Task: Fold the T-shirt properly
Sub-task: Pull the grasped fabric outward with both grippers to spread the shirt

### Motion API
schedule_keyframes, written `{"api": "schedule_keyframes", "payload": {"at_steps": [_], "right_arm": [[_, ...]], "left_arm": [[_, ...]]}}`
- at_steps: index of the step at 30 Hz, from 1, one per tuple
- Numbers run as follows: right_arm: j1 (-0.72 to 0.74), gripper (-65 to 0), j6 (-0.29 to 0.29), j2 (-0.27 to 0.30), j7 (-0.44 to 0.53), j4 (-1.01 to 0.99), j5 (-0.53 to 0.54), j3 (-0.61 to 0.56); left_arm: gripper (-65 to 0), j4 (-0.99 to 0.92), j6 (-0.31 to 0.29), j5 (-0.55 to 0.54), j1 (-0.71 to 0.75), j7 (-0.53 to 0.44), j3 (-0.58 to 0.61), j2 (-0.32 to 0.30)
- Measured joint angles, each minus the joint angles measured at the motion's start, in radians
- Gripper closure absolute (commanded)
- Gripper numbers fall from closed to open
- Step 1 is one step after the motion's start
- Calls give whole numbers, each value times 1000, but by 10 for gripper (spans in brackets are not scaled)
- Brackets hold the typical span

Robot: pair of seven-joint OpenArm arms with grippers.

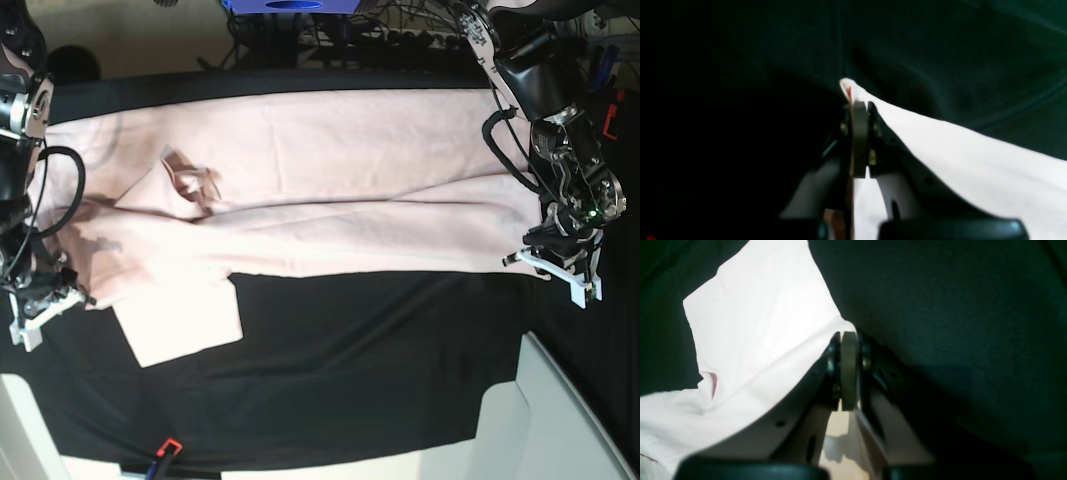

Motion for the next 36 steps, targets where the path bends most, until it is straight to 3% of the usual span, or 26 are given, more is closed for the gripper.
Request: {"api": "schedule_keyframes", "payload": {"at_steps": [36], "right_arm": [[135, 0, 1, 5, 64, -1, -3, -2]], "left_arm": [[0, 56, -3, 0, -109, 5, 1, 1]]}}
